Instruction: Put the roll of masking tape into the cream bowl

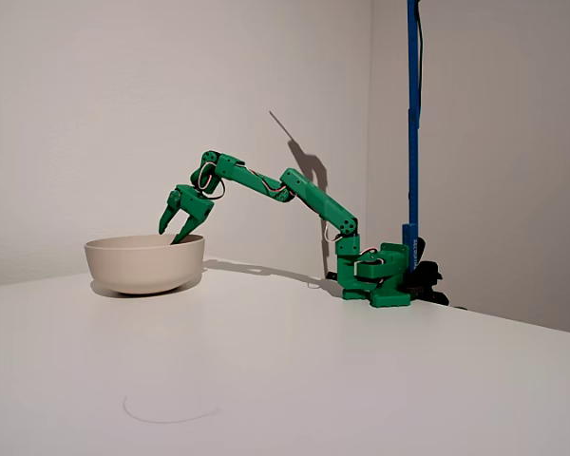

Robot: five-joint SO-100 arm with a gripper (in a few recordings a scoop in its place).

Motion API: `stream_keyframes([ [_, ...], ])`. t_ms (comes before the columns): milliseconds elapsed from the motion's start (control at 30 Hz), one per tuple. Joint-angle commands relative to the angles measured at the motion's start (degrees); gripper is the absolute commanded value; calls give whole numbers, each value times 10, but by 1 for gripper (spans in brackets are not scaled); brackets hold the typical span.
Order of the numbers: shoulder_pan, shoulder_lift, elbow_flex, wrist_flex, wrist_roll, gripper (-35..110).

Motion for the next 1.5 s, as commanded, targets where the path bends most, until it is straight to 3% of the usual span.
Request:
stream_keyframes([
  [0,-4,88,-34,3,11,12],
  [67,-6,98,-34,-4,11,-8],
  [300,-36,183,-34,-2,29,-8],
  [667,-159,337,-34,91,55,-8],
  [1233,-549,537,-30,294,51,-8],
  [1467,-698,651,105,296,42,-8],
])
